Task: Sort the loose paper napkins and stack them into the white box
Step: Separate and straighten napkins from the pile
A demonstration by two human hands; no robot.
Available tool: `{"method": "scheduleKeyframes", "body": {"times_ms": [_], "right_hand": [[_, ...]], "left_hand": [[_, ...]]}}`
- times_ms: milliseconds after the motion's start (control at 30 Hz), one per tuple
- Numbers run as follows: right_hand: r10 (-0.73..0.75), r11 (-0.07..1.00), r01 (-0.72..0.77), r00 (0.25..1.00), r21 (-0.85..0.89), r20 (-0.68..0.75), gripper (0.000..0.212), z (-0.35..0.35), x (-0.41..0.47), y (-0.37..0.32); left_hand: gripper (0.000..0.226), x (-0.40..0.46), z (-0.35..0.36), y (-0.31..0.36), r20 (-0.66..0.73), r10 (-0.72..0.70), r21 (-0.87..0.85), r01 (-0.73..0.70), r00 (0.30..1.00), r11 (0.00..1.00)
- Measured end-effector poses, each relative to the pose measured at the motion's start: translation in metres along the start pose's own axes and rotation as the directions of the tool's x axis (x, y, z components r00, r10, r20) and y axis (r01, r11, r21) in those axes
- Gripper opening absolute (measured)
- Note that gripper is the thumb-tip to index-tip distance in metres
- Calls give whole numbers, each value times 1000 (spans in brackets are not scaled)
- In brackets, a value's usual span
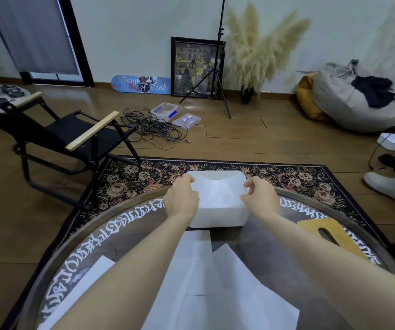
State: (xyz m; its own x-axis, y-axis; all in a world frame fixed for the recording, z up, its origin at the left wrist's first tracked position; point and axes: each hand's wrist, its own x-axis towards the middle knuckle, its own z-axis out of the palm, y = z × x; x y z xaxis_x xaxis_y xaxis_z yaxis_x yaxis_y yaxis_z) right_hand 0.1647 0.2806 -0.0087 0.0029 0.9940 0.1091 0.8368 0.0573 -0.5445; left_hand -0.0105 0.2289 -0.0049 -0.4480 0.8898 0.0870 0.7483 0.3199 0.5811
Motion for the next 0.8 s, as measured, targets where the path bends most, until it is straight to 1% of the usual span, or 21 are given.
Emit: {"method": "scheduleKeyframes", "body": {"times_ms": [67, 133, 300, 467, 600, 733, 800], "right_hand": [[-27, 1000, 26, 1000, -16, -9, 26, 0, -1, 1], [-51, 998, 50, 999, -40, -17, 27, -1, -4, 0], [-164, 966, 167, 986, -199, 31, 26, -6, -16, -2], [-212, 938, 222, 975, -266, 64, 28, -12, -34, -5], [-235, 913, 259, 965, -314, 114, 32, -19, -55, -7], [-268, 867, 334, 938, -370, 219, 37, -23, -85, -1], [-276, 860, 355, 928, -366, 251, 39, -26, -99, 0]], "left_hand": [[40, -3, -1, 2, 3, 12, 25, -12, 1000, 1000], [42, -7, -2, 4, 5, 33, 46, -33, 999, 998], [31, -20, -7, 8, 51, 146, 141, -152, 988, 978], [25, -40, -12, 7, 75, 258, 272, -268, 963, 924], [27, -59, -16, 0, 126, 308, 332, -333, 943, 883], [33, -85, -25, -11, 181, 326, 344, -370, 928, 863], [33, -101, -30, -17, 194, 328, 360, -378, 924, 853]]}}
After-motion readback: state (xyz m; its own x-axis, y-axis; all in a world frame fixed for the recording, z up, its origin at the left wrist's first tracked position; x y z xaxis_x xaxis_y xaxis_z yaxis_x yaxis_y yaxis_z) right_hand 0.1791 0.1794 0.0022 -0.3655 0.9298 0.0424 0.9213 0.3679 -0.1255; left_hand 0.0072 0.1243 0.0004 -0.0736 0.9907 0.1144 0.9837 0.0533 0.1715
